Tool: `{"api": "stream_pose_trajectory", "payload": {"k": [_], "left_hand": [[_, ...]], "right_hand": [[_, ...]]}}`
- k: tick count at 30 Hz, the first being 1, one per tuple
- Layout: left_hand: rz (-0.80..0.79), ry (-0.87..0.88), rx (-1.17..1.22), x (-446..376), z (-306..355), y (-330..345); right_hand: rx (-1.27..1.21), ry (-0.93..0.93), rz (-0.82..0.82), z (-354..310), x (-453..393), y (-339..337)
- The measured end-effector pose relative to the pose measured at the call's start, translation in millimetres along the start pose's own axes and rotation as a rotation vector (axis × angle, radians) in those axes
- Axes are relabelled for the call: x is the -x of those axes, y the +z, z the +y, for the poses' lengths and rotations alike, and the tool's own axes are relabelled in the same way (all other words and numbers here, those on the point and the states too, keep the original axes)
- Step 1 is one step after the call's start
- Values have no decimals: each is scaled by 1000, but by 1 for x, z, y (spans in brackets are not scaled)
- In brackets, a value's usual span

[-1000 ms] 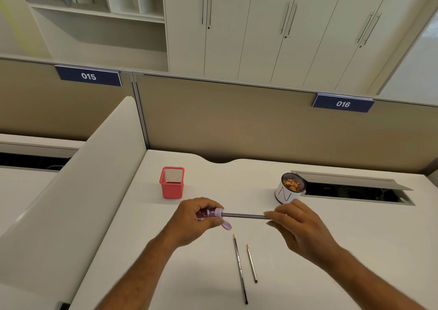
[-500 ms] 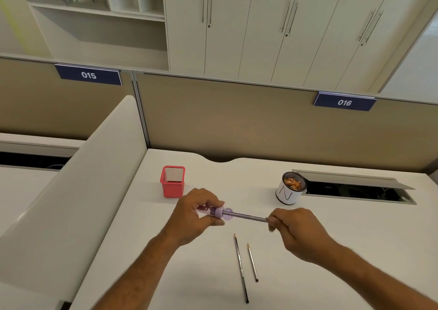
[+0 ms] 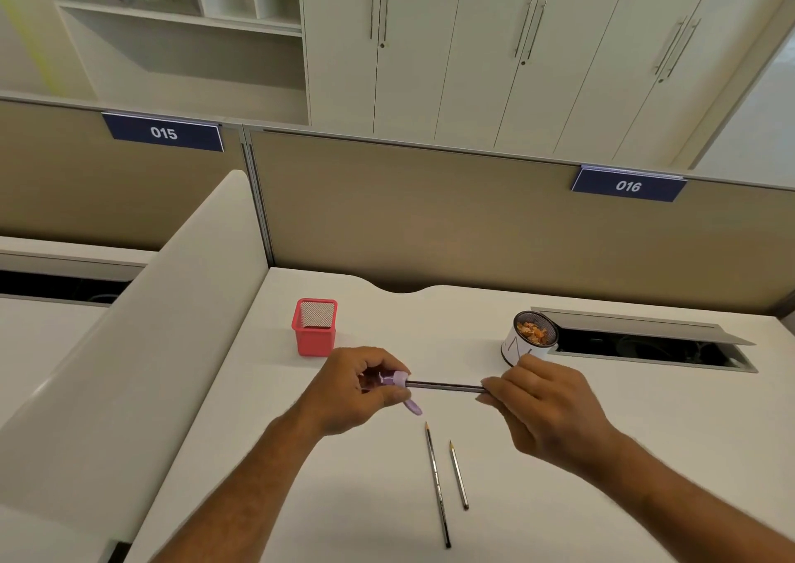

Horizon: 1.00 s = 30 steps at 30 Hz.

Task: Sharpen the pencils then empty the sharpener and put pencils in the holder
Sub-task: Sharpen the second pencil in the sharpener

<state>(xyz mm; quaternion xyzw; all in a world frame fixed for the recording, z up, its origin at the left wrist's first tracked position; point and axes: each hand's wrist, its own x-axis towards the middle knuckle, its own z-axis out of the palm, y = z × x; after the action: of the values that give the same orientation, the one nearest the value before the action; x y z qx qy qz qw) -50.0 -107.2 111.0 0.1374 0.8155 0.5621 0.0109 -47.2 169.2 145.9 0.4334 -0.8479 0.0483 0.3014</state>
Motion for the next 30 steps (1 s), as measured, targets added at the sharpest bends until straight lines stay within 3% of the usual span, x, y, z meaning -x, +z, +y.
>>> {"api": "stream_pose_trajectory", "payload": {"k": [4,9,14,16,22,26,30], "left_hand": [[31,56,-9,-1,4,0],[144,255,-43,-6,4,1],[167,287,-68,-9,0,4],[130,227,-40,-8,1,3],[41,84,-6,-8,6,-2],[63,101,-5,-8,9,-1],[112,186,-25,-10,9,0]], "right_hand": [[-4,98,-110,-1,1,1],[-99,309,-304,-2,0,5],[-436,491,-386,0,-7,-2],[-395,443,-305,-1,-9,-7],[39,22,-23,1,1,-1],[85,62,-26,1,-2,-2],[-24,172,-153,-1,-5,-1]]}}
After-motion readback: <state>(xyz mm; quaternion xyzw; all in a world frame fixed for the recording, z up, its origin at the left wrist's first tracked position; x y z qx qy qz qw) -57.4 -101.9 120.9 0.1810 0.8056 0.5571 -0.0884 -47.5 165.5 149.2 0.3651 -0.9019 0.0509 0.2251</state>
